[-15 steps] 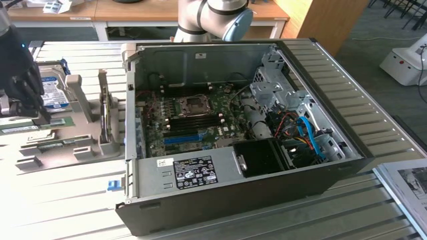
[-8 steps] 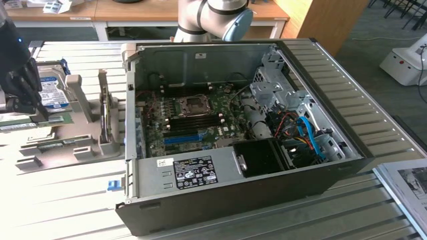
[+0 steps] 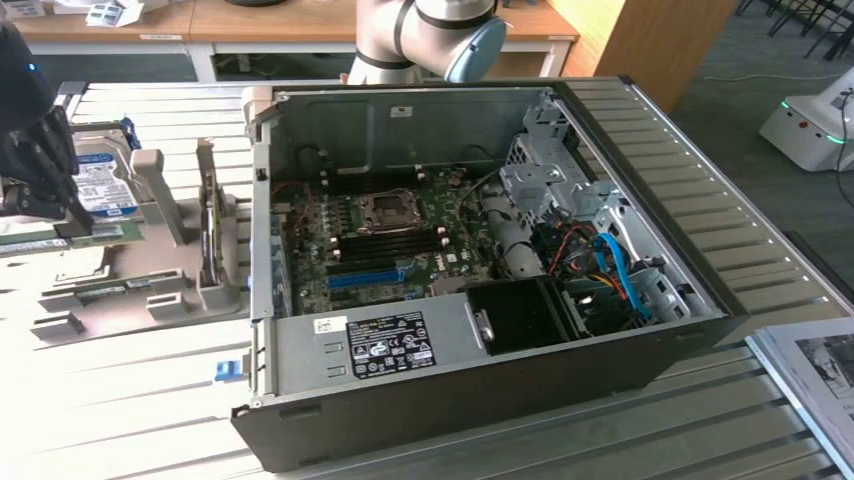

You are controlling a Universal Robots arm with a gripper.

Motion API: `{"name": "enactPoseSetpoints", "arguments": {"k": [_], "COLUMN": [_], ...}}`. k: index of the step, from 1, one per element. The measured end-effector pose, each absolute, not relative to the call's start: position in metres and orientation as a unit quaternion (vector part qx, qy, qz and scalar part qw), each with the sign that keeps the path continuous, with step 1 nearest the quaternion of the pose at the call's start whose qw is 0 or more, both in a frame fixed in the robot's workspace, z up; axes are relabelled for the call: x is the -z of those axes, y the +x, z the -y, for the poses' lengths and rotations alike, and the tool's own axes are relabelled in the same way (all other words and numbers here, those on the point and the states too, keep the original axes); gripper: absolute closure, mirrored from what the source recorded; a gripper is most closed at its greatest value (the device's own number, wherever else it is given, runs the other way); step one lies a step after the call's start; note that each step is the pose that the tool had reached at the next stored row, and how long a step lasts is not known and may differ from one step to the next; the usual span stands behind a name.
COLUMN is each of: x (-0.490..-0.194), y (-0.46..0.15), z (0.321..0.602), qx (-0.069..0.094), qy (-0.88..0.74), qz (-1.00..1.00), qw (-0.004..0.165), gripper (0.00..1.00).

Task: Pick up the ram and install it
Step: 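Pick up the ram and move it above insertion slot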

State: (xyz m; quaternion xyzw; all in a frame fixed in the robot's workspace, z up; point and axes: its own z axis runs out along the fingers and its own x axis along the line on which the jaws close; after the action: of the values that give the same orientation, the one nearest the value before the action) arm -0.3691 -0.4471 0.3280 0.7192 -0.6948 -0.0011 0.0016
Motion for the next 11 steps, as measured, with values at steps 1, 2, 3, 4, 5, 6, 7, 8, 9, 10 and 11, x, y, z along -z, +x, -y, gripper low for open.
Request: {"name": "enactPoseSetpoints", "arguments": {"k": [1, 2, 3, 4, 5, 6, 7, 8, 9, 10, 11], "x": [-0.329, -0.33, -0.332, -0.333, -0.334, -0.335, -0.336, -0.337, -0.339, -0.34, -0.341], "y": [-0.369, -0.369, -0.369, -0.369, -0.369, -0.369, -0.369, -0.369, -0.369, -0.369, -0.369], "z": [0.447, 0.447, 0.447, 0.447, 0.447, 0.447, 0.447, 0.447, 0.447, 0.447, 0.447], "qx": [0.001, 0.001, 0.001, 0.001, 0.001, 0.001, 0.001, 0.001, 0.001, 0.001, 0.001], "qy": [0.719, 0.719, 0.719, 0.719, 0.719, 0.719, 0.719, 0.719, 0.719, 0.719, 0.719], "qz": [0.695, 0.695, 0.695, 0.695, 0.695, 0.695, 0.695, 0.695, 0.695, 0.695, 0.695], "qw": [0.002, 0.002, 0.002, 0.002, 0.002, 0.002, 0.002, 0.002, 0.002, 0.002, 0.002], "gripper": [0.89, 0.89, 0.89, 0.89, 0.89, 0.89, 0.89, 0.89, 0.89, 0.89, 0.89]}}
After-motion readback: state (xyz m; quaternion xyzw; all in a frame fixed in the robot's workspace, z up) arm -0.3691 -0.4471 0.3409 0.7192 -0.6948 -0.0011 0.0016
